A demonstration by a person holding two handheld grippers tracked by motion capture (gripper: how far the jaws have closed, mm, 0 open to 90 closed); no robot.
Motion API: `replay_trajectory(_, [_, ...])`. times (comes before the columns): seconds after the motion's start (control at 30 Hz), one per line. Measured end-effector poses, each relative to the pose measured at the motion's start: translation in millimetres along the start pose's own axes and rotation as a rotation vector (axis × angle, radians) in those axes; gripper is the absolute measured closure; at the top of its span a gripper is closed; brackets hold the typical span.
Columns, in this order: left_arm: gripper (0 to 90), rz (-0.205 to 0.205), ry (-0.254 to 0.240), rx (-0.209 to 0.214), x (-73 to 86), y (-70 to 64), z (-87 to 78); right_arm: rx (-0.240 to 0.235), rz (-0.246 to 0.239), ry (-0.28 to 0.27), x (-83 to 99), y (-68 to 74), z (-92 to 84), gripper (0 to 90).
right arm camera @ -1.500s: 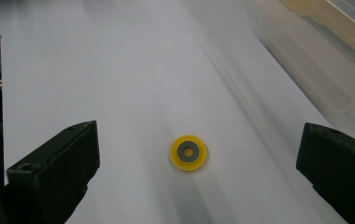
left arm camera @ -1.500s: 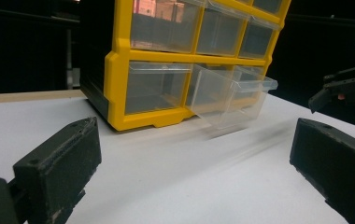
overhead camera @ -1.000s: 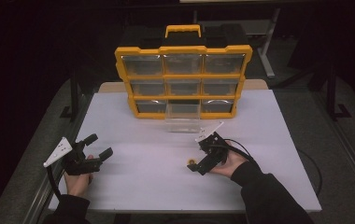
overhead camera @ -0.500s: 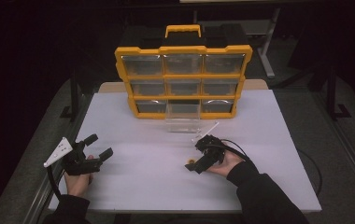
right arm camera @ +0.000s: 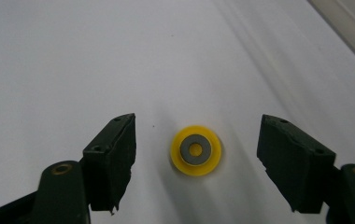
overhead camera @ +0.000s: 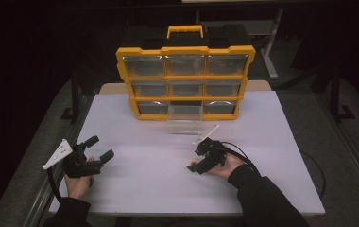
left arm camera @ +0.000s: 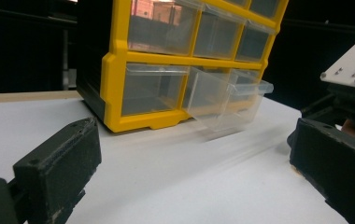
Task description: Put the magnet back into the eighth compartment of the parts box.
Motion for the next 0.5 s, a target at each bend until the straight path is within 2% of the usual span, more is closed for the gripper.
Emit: replay_trajectory(0.5, [1.8, -0.004, -0.001, 0.001, 0.1, 0.0, 0.0, 0.013, 0.006, 0.018, 5.6, -1.7, 6.7, 38.2])
Point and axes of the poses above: each handheld gripper's, and its own axes: z roughly forward along the jaws, x roughly out of its underside, y roughly to its left, the point moved 4 cm from there along z, roughly forward along the jaws, and after that the axes turned 12 degrees about -y, right-handed, at the moved point
